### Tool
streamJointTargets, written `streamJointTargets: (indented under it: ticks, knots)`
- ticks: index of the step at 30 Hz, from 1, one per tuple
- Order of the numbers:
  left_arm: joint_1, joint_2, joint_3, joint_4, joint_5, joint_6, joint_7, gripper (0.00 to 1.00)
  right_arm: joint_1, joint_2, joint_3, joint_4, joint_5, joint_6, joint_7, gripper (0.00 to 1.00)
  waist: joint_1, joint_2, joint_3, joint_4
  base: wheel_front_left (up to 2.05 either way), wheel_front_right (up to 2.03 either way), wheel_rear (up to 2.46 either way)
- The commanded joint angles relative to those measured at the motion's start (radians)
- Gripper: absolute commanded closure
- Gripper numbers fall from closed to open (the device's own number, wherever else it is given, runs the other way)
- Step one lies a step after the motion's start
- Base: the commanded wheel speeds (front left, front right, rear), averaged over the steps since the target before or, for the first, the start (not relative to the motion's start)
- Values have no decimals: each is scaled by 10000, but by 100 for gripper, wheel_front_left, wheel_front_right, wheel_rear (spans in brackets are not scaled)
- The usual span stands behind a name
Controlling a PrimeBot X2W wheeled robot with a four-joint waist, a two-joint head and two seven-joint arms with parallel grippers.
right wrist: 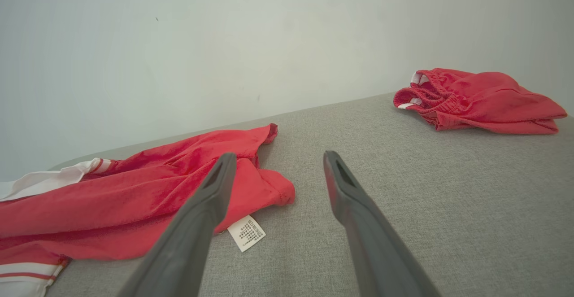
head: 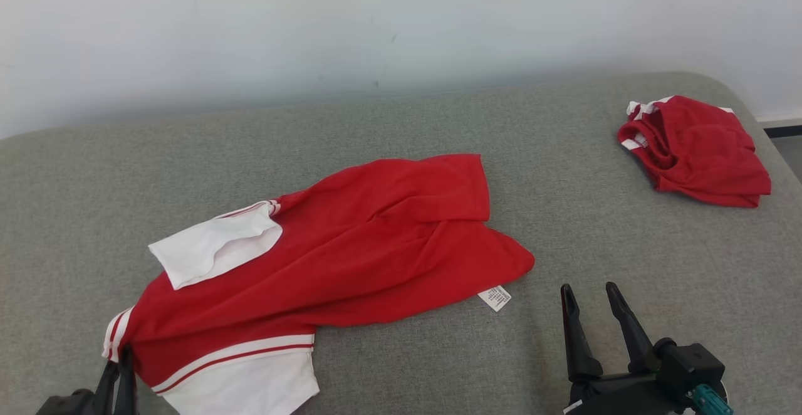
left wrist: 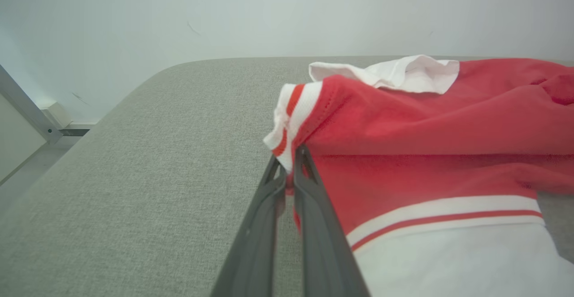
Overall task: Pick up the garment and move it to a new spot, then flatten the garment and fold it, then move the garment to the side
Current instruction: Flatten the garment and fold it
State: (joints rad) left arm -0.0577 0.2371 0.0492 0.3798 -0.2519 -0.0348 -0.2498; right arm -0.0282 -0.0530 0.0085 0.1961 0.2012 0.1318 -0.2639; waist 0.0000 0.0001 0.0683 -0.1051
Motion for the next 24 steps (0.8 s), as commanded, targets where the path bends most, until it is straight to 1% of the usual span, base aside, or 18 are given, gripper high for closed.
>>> streamJointTargets:
  ticks: [1, 3, 4, 5, 11, 14, 20, 24]
  knots:
    - [152, 15, 34, 13, -88, 72, 39, 100, 69, 17, -27, 32, -11, -27, -2, 0, 0, -1, 16, -39, 0, 0, 0]
    - [179, -36, 37, 27, -106, 121, 0, 100, 54, 4, -14, 74, -14, -26, -2, 0, 0, -1, -1, -74, 0, 0, 0]
    - [160, -98, 53, -51, -112, 187, -37, 52, 45, -13, -19, 83, -13, -26, -2, 0, 0, -1, -8, -81, 0, 0, 0]
    - [144, -143, 65, -125, -100, 243, -53, 0, 43, -33, -43, 94, -17, -26, -2, 0, 0, -1, -27, -81, 0, 0, 0]
    - [101, -305, 207, -609, -58, 327, -147, 0, 65, -77, -162, 89, -65, -27, -2, 0, 0, -1, -158, 10, 0, 0, 0]
    - [219, -430, 409, -1198, 61, 354, -153, 0, 104, -94, -233, 75, -81, -27, -2, 0, 0, -1, -254, 102, 0, 0, 0]
    - [668, -773, 820, -2475, 491, 202, -154, 0, 156, -102, -360, 66, -58, -27, -2, 0, 0, -1, -394, 283, 0, 0, 0]
    - [1049, -1114, 1119, -3118, 646, 52, -153, 0, 218, -94, -435, 63, -25, -27, -2, 0, 0, -1, -421, 362, 0, 0, 0]
